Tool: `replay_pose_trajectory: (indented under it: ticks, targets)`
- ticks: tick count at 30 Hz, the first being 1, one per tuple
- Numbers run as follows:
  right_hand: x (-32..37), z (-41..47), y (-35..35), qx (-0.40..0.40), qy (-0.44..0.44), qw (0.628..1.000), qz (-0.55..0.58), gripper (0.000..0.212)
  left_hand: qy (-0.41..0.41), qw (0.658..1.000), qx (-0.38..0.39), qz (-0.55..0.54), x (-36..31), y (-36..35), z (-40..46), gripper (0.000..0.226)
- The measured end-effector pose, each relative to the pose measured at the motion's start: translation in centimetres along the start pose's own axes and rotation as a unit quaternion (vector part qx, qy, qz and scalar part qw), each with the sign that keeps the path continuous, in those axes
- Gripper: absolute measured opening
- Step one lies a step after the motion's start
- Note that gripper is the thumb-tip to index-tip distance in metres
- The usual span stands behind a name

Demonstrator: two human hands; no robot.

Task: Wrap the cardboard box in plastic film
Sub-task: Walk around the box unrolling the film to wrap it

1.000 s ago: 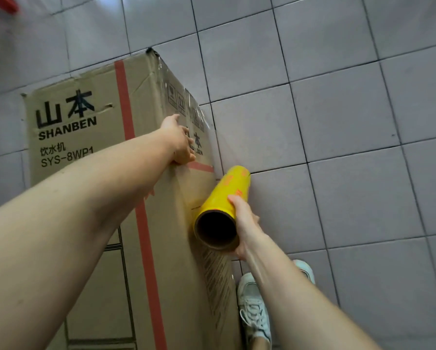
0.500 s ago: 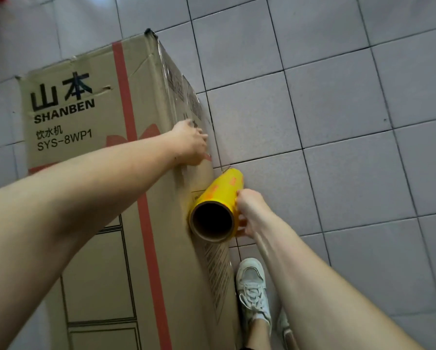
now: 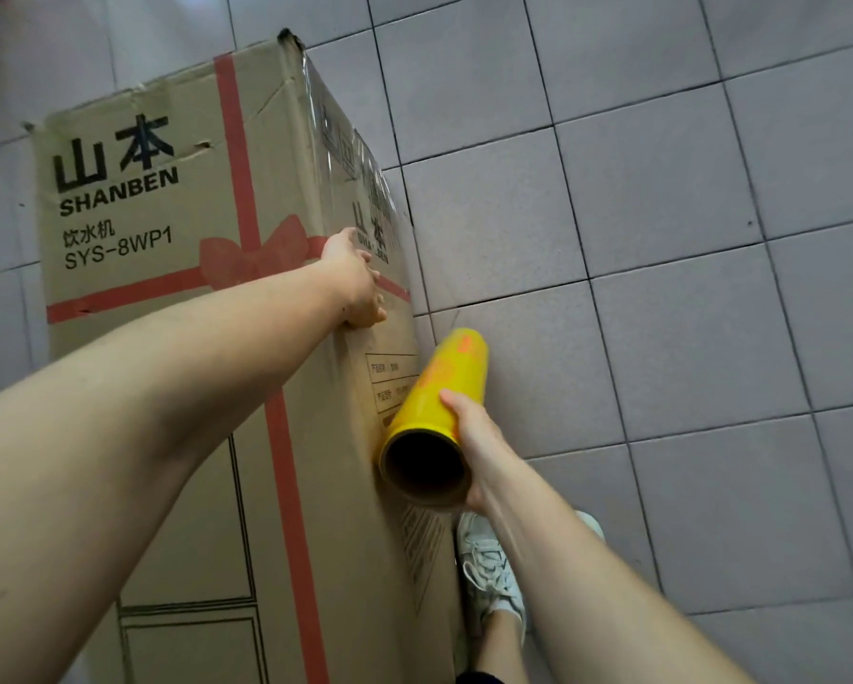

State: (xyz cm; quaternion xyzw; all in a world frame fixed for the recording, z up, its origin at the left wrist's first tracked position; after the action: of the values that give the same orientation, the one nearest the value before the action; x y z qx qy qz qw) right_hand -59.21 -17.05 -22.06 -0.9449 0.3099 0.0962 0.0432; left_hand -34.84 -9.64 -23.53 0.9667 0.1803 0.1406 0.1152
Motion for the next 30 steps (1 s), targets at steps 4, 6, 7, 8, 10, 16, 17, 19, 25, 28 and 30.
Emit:
replay_pose_trajectory:
  ticks: [4, 6, 7, 8, 10, 16, 17, 19, 25, 28, 30]
  targets:
    - [-5.3, -0.4, 2.3, 0.086, -0.124, 0.979, 0.136, 0.079, 0.001, 0.995, -0.007, 0.099, -0.8, 1.2, -0.8, 0.060]
    - [-7.3, -0.4, 3.6, 0.093, -0.160, 0.970, 0.160, 0.069, -0.002, 0.994, -0.002, 0.112, -0.9, 1.4, -1.4, 0.061]
    - [-8.1, -0.1, 4.2, 0.091, -0.172, 0.966, 0.169, 0.067, -0.001, 0.994, 0.001, 0.110, -1.1, 1.4, -1.6, 0.061]
    - [-8.5, -0.1, 4.4, 0.096, -0.179, 0.965, 0.166, 0.065, -0.003, 0.992, -0.001, 0.125, -1.4, 1.6, -1.8, 0.061]
    - [-7.9, -0.4, 4.5, 0.088, -0.163, 0.974, 0.132, 0.056, 0.000, 0.991, -0.014, 0.131, -2.0, 2.1, -2.5, 0.061]
    - [-2.1, -0.1, 3.7, -0.024, 0.119, 0.992, -0.031, 0.047, -0.085, 0.993, -0.023, 0.080, -8.1, 0.5, -4.2, 0.059]
    - [-1.6, 0.3, 3.7, -0.050, 0.141, 0.986, -0.070, 0.048, -0.085, 0.994, -0.007, 0.075, -9.1, -0.2, -4.4, 0.058]
    - [-0.5, -0.6, 3.8, -0.088, 0.151, 0.975, -0.139, 0.062, -0.065, 0.995, 0.005, 0.075, -10.0, -1.4, -4.5, 0.058]
    - [0.7, -4.4, 1.5, 0.004, 0.093, 0.955, -0.281, 0.063, -0.051, 0.990, 0.005, 0.131, -10.3, -2.8, -4.8, 0.056]
    - [-2.1, -4.2, 1.6, 0.058, 0.024, 0.974, -0.217, 0.041, -0.046, 0.990, -0.001, 0.137, -10.3, -3.2, -4.8, 0.057]
    - [-5.2, -3.0, 2.2, 0.056, -0.005, 0.990, -0.128, 0.051, -0.042, 0.989, 0.000, 0.138, -10.1, -3.6, -5.0, 0.057]
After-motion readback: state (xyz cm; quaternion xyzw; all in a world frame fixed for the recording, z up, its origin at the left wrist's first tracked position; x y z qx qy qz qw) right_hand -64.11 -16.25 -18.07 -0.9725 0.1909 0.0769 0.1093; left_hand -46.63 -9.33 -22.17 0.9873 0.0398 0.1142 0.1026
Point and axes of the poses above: each hand's wrist, its own z-axis towards the middle knuckle, its own y-axis out of the back of the hand, x = y × z, the point moved 6 cm from there along z, towards the middle knuckle, and after that the axes turned 7 degrees about -y, right-handed, at the moved point
